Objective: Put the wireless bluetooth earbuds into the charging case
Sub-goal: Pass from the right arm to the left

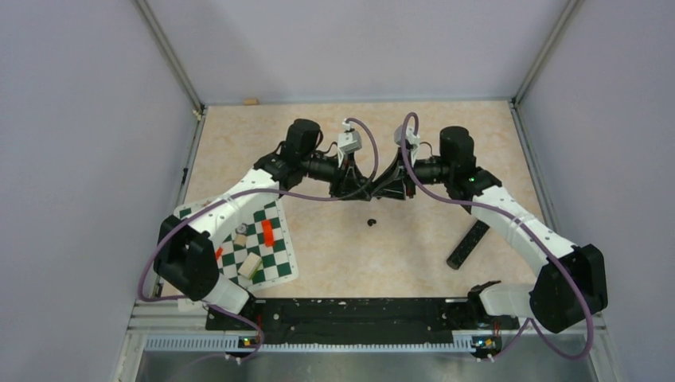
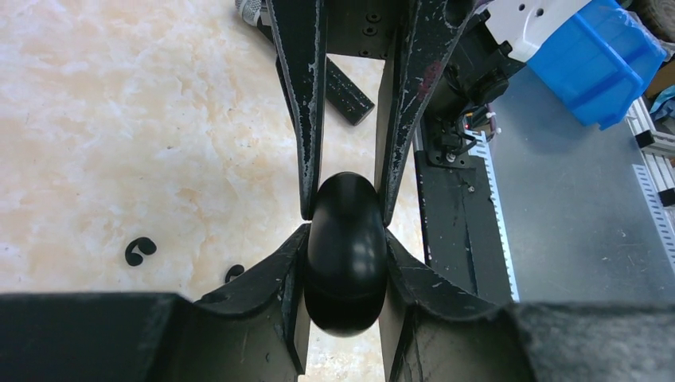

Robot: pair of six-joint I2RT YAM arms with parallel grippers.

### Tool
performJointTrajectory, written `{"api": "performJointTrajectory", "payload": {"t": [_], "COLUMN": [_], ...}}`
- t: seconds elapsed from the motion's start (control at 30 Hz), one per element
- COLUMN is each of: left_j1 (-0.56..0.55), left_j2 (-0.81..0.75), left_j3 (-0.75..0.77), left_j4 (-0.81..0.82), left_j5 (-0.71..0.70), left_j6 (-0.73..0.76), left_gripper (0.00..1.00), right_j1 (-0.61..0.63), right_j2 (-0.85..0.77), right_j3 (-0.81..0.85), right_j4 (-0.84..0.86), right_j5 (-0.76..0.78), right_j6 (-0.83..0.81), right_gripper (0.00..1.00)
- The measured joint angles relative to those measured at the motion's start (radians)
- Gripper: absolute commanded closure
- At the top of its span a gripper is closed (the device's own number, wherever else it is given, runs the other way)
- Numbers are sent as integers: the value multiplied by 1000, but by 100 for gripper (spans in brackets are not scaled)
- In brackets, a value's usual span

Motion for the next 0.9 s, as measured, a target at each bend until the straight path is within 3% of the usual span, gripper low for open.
{"api": "performJointTrajectory", "payload": {"t": [0.17,0.3,0.83,0.9], "left_j1": [5,9,18,18], "left_j2": [0,0,0,0], "left_j3": [0,0,-2,-2], "left_j4": [19,25,56,57], "left_j5": [15,27,31,31], "left_j6": [-26,-46,-60,-60], "left_gripper": [56,57,95,100], "right_j1": [-10,-13,-18,-19], "right_j2": [0,0,2,2], "right_j3": [-24,-39,-39,-39], "right_j4": [69,108,147,148], "right_j5": [-16,-22,-29,-29], "right_j6": [45,69,112,112], "right_gripper": [100,100,100,96]}}
